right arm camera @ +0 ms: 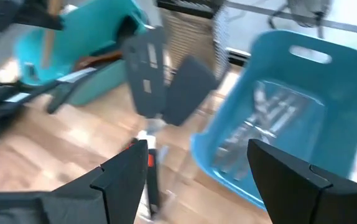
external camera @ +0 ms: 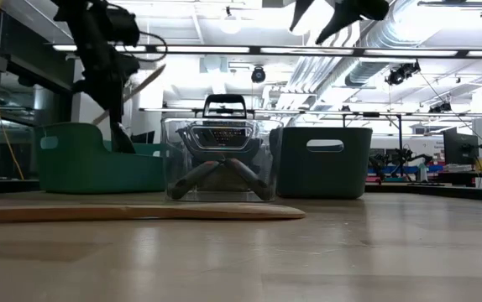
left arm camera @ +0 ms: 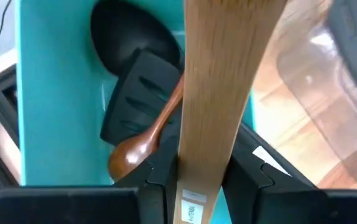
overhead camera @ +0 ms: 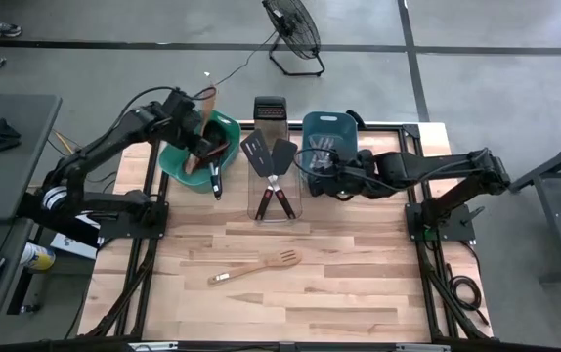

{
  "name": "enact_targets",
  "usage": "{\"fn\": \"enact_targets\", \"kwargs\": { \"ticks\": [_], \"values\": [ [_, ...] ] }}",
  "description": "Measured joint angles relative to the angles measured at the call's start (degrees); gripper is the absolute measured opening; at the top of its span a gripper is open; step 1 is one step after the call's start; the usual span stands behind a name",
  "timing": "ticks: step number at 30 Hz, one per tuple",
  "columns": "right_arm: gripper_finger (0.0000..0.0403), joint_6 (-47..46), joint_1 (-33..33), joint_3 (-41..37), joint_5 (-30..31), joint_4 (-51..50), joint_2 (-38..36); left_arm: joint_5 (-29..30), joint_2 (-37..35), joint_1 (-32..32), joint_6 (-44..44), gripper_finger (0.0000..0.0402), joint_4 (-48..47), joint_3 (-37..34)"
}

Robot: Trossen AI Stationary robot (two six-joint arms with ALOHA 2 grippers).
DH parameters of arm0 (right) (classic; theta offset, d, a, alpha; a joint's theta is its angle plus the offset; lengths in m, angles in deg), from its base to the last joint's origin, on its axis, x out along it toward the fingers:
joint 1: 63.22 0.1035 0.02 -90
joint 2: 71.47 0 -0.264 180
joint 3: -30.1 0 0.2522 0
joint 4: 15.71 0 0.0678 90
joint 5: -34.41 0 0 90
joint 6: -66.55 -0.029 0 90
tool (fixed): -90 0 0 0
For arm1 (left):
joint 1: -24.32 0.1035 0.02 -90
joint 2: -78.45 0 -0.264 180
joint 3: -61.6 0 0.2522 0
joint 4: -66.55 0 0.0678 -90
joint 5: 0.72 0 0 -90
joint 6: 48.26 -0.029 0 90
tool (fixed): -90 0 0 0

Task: Pick & Place Kitchen Items
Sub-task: Put the wooden serving spoon into the green bin, then put the wooden spatula into the green bin

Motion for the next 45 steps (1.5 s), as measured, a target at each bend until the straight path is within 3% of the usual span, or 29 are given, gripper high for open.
{"fn": "enact_targets", "kwargs": {
  "ticks": [11, 16, 23, 30, 39, 45],
  "values": [
    [0.0267, -5.0, -4.5, 0.0, -0.2, -19.0, 0.0, 0.7, 7.4, 0.0, 7.3, 0.0089, -2.0, 0.0],
    [0.0267, 2.0, -7.0, 0.0, -1.6, -24.9, -0.5, 1.0, 9.4, 0.0, 11.7, 0.0090, -2.8, 0.0],
    [0.0267, 16.5, -8.7, 0.0, -0.9, -24.8, -5.8, 4.2, 11.0, 0.0, 15.3, 0.0097, -7.0, 0.0],
    [0.0267, 26.2, -12.2, 0.0, -0.4, -22.8, -13.5, 3.6, 13.1, 0.0, 19.7, 0.0108, -7.8, 0.0],
    [0.0267, 31.1, -15.0, 0.0, -1.6, -21.9, -20.0, 1.5, 13.2, 0.0, 23.6, 0.0167, -7.9, 0.0],
    [0.0267, 33.1, -15.0, 0.0, -4.7, -21.9, -21.0, -1.0, 12.6, -0.1, 23.0, 0.0174, -9.6, 3.4]
  ]
}}
